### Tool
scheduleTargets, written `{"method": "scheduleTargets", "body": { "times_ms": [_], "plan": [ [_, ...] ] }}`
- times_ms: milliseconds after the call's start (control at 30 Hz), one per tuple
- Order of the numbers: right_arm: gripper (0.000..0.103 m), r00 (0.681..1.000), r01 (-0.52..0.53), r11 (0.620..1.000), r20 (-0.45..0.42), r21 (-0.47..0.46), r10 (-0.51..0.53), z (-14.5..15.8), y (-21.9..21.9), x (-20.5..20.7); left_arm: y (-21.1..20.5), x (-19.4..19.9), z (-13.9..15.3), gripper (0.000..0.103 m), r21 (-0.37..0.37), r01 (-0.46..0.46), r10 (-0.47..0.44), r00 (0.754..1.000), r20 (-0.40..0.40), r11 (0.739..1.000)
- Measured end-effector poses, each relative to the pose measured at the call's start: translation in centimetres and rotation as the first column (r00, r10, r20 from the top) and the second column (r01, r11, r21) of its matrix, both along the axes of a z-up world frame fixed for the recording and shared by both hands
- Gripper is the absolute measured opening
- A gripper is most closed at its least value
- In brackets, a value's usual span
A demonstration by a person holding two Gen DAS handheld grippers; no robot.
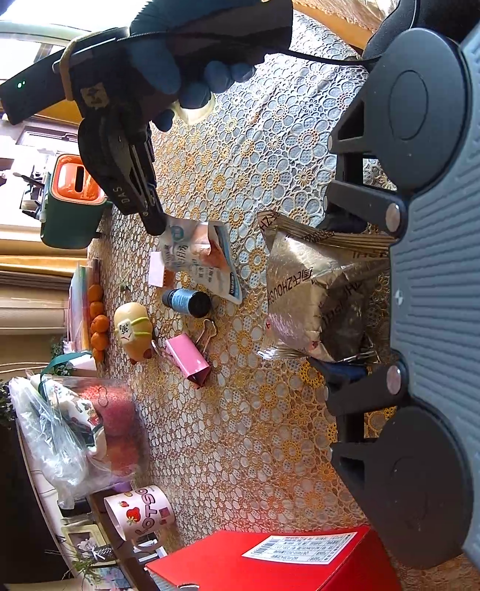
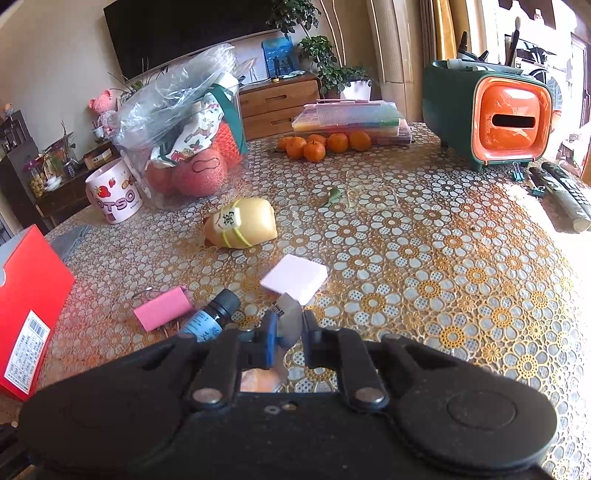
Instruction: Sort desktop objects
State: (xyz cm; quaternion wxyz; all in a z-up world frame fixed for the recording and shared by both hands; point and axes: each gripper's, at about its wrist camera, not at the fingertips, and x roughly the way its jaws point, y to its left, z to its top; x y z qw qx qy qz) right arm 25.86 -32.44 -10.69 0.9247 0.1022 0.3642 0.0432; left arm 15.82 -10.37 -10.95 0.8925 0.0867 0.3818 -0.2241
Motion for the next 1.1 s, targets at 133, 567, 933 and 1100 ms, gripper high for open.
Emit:
{"method": "scheduleTargets", "body": {
  "times_ms": [133,567,933,1100],
  "plan": [
    [0.0,1.0,-0.023,1.0,0.001,0.007,0.023,0.7,-0.1,-0.8,0.0,-0.2,0.6,0.058,0.001,0.0,0.0,1.0,0.01,1.0],
    [0.0,0.996,-0.043,0.998,0.075,0.049,0.039,4.8,-1.0,-3.6,0.5,-1.7,3.1,0.057,-0.034,-0.009,0.011,0.999,0.042,0.999],
    [0.029,0.991,-0.077,0.995,-0.101,0.069,0.083,2.5,-0.3,-2.9,1.3,-2.5,3.5,0.057,-0.043,-0.025,0.027,0.999,0.038,0.999],
    [0.067,0.989,-0.071,0.997,-0.126,0.032,0.074,1.5,1.2,-2.2,1.6,-2.4,3.1,0.057,-0.046,-0.029,0.03,0.999,0.028,0.999]
  ]
}}
